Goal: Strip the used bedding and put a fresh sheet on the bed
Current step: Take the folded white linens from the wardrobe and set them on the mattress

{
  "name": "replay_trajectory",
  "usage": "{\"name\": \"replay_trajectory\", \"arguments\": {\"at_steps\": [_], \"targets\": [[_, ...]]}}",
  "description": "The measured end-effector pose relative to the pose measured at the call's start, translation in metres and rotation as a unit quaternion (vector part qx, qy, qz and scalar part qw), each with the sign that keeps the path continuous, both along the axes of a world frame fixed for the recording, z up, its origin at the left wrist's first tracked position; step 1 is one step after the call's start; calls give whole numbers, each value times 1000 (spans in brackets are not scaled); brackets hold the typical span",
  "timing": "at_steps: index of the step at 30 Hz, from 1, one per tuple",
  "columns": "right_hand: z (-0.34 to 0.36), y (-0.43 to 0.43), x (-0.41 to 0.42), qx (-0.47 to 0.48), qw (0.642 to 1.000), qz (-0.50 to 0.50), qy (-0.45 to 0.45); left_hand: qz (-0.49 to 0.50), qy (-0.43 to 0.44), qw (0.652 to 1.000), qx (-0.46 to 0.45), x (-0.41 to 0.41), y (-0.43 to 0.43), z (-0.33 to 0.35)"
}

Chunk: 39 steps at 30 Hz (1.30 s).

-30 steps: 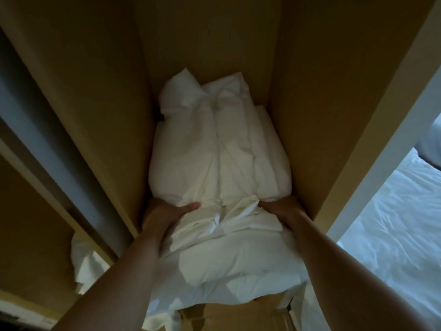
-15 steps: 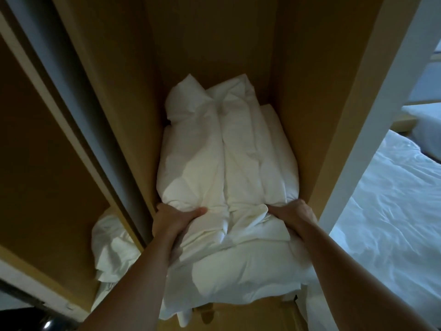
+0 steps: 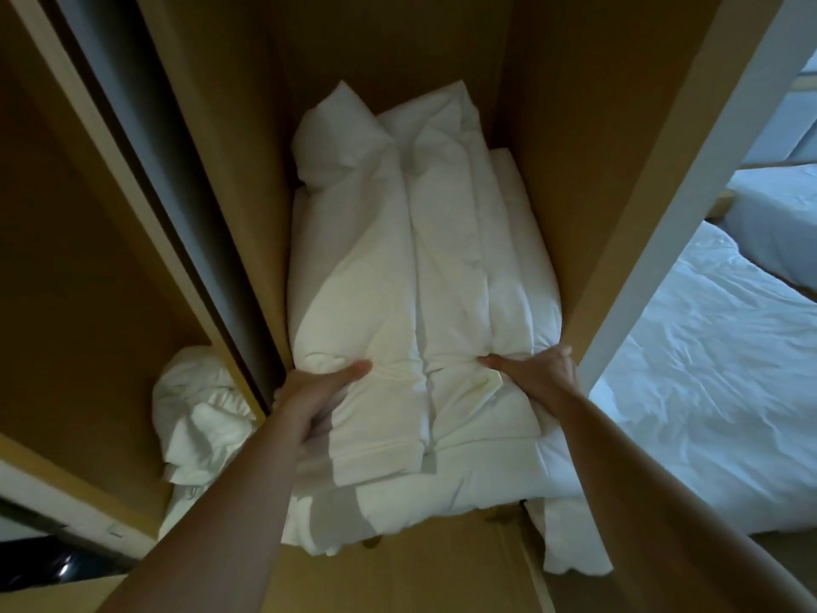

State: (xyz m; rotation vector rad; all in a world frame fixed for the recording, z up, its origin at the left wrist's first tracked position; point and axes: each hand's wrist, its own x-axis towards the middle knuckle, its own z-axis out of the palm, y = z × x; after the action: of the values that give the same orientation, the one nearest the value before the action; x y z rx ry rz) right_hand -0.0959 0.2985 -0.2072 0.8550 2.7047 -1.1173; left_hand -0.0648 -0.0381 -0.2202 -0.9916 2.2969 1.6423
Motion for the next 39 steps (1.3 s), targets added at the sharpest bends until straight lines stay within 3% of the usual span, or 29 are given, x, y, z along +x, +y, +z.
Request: {"name": "replay_trajectory", "arguments": {"at_steps": [4,13,22,28,35,39], "targets": [[-4,1,0,3,1000,1,-6,9,-39,998,-53,3,0,-11],[-11,0,2,10,1000,11,4,-2,42,998,38,3,-9,-26],[6,4,16,-3,999,26,37,-11,46,994,103,18,-11,-17],[11,1,65,0,999,9,46,-23,84,989,122,52,-12,-23],[21,-21,151,32,997,-24,69,-118,120,977,127,102,-29,-22],[24,-26,202,2,995,-71,74,-184,138,966,119,135,-27,-10]]}}
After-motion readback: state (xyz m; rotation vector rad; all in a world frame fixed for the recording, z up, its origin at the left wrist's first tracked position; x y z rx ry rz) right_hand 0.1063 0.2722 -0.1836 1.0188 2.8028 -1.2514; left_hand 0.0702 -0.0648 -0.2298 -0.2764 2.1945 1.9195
